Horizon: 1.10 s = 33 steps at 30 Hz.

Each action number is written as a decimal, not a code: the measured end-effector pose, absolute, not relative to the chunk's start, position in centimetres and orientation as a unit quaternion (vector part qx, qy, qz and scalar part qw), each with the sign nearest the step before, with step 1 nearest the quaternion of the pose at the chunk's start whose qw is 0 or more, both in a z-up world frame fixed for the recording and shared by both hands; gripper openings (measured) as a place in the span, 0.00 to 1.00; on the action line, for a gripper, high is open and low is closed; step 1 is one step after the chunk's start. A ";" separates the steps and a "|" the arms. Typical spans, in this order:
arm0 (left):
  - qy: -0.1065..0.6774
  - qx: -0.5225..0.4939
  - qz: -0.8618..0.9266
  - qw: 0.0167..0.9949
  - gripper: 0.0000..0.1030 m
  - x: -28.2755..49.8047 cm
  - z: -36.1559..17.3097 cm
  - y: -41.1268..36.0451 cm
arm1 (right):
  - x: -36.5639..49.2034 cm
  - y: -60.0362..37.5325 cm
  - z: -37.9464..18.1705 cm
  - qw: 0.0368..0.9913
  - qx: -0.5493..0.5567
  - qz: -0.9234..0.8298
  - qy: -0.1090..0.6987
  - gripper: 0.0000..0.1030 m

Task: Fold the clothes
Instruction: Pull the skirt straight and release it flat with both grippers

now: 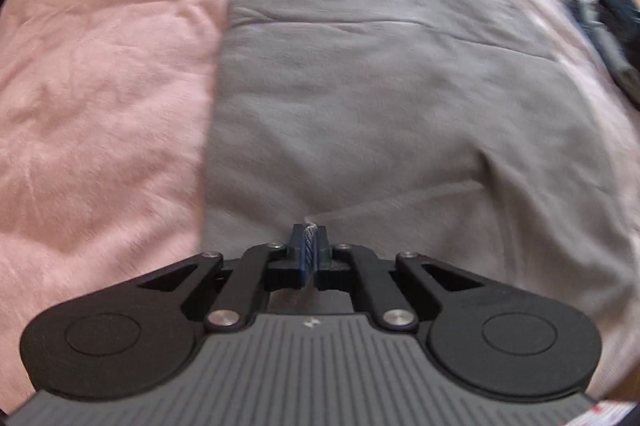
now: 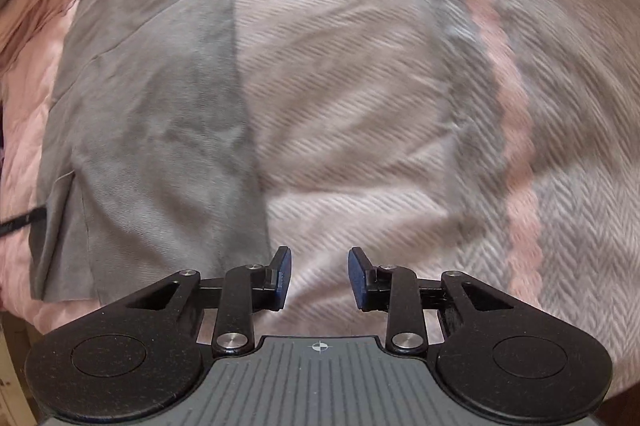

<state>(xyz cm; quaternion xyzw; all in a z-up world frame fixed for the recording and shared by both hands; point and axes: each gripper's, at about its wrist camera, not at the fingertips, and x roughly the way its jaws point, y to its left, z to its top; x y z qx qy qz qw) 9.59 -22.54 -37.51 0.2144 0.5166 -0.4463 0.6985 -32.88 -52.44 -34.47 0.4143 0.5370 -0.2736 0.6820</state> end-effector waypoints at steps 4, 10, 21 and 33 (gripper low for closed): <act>0.512 0.216 -0.528 0.643 0.00 3.0 -35.3 -19.7 | -32.8 -51.9 -34.6 0.679 0.406 -0.269 0.549 0.28; 0.568 0.228 -0.490 0.621 0.17 -2.3 -35.9 -16.0 | -29.6 -50.5 -33.6 0.717 0.341 -0.244 0.556 0.29; 0.471 0.199 -0.412 0.754 0.31 2.9 -34.9 -21.7 | -19.4 -45.4 -32.7 0.856 0.184 -0.148 0.459 0.35; 0.490 0.303 -0.408 0.708 0.31 -4.6 -39.7 -21.0 | -24.3 -37.9 -39.8 0.774 0.100 -0.112 0.615 0.35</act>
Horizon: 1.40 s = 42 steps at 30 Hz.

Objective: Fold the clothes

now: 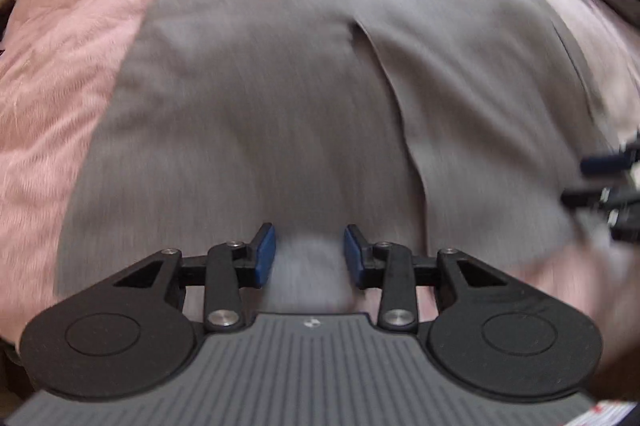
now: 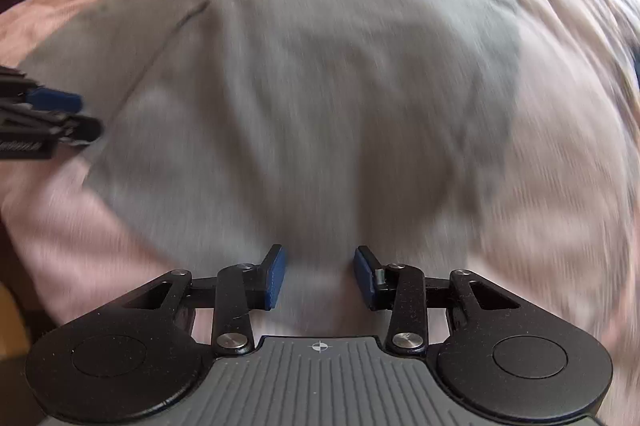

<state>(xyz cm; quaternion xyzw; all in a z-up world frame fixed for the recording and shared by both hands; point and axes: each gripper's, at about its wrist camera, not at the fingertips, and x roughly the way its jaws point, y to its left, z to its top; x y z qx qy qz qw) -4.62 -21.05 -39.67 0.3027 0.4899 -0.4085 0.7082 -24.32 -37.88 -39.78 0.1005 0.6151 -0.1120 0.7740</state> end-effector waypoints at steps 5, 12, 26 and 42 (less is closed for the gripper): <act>0.507 0.311 -0.423 0.684 0.31 -4.1 -36.6 -17.5 | -24.1 -38.9 -35.6 0.769 0.166 -0.177 0.592 0.35; 0.455 0.280 -0.400 0.745 0.37 5.4 -34.4 -20.2 | -16.0 -40.6 -35.2 0.784 0.215 -0.272 0.516 0.66; 0.562 0.347 -0.363 0.657 0.45 2.0 -37.5 -12.1 | -22.1 -35.0 -36.7 0.661 0.274 -0.252 0.651 0.76; 0.420 0.249 -0.414 0.768 0.72 -7.4 -15.8 -11.6 | -27.9 -27.5 -14.7 0.837 0.234 -0.263 0.419 0.76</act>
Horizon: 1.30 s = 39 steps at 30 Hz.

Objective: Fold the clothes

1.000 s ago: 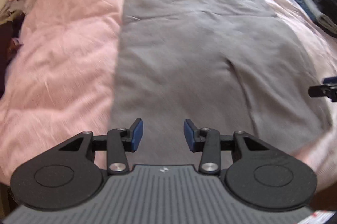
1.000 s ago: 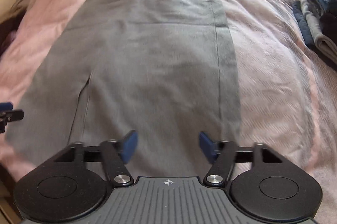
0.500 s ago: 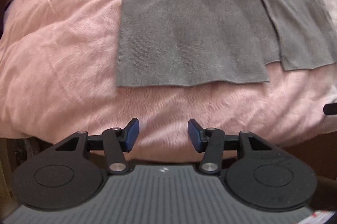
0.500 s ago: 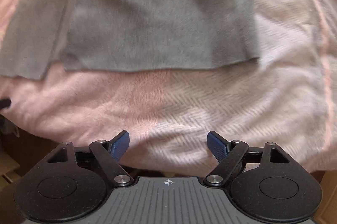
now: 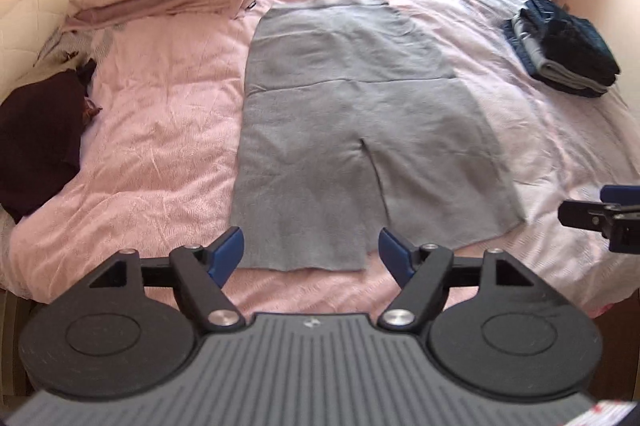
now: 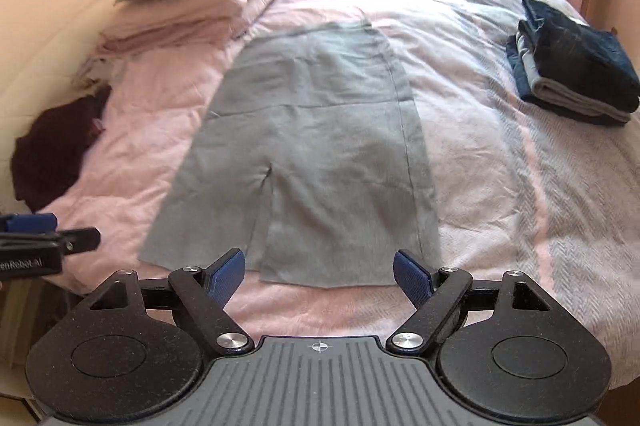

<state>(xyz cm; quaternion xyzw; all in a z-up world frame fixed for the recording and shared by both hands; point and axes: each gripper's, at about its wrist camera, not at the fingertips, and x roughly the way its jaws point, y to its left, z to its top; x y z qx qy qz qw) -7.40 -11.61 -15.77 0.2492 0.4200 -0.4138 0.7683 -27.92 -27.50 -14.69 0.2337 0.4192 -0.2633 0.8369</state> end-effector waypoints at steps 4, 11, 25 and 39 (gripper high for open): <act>0.423 0.247 -0.407 0.771 0.72 -11.8 -13.8 -8.2 | -30.6 -25.0 -12.8 0.833 0.239 -0.254 0.429 0.76; 0.407 0.245 -0.410 0.779 0.74 -15.7 -11.0 -4.8 | -34.6 -21.6 -9.6 0.859 0.210 -0.248 0.396 0.76; 0.359 0.251 -0.435 0.787 0.80 -18.7 -8.2 -4.2 | -36.9 -19.7 -8.4 0.859 0.198 -0.257 0.397 0.76; 0.369 0.247 -0.424 0.789 0.80 -17.8 -8.5 -2.7 | -35.6 -18.9 -8.6 0.861 0.184 -0.239 0.409 0.76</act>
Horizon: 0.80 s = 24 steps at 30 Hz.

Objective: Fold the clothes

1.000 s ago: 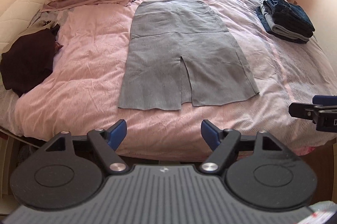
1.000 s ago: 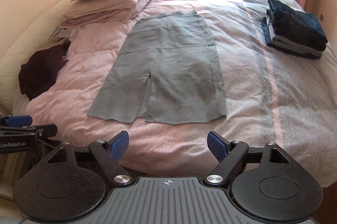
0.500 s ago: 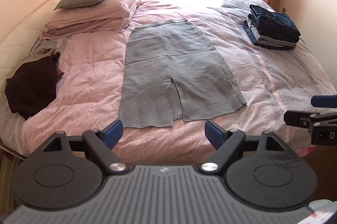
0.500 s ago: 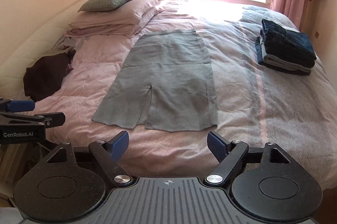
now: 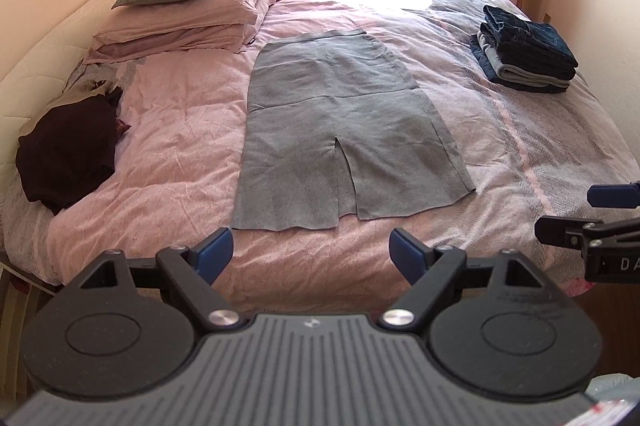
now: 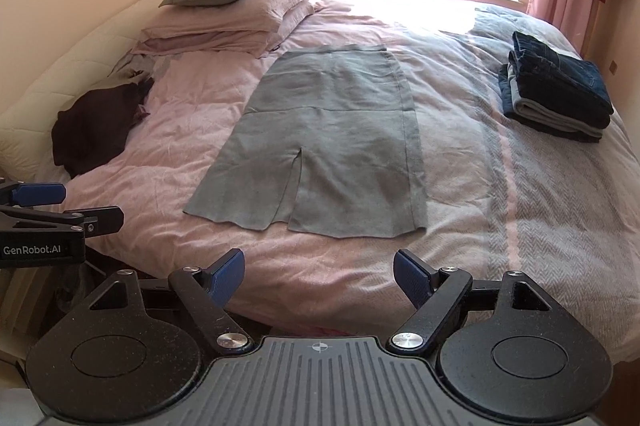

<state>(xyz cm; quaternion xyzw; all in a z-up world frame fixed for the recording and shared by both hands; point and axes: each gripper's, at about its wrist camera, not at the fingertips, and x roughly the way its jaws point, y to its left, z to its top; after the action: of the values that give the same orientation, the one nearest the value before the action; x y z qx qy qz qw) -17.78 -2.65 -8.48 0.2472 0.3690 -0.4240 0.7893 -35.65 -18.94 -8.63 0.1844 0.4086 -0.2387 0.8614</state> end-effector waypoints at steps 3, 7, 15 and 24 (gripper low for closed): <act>0.371 0.246 -0.420 0.790 0.80 -17.6 -8.5 -2.5 | -35.3 -18.9 -8.7 0.861 0.184 -0.234 0.411 0.76; 0.373 0.246 -0.417 0.792 0.80 -17.4 -8.5 -2.5 | -34.9 -19.1 -8.8 0.863 0.182 -0.228 0.413 0.76; 0.372 0.249 -0.411 0.794 0.80 -17.4 -8.5 -2.8 | -34.6 -19.6 -9.0 0.863 0.185 -0.220 0.416 0.76; 0.370 0.250 -0.408 0.797 0.80 -17.4 -8.3 -3.0 | -34.2 -20.1 -8.8 0.866 0.183 -0.213 0.415 0.76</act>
<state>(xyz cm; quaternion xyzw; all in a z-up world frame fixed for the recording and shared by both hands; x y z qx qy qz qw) -17.37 -3.01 -8.34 0.2499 0.3695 -0.4080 0.7966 -34.22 -20.08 -8.82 0.1829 0.4148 -0.2130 0.8655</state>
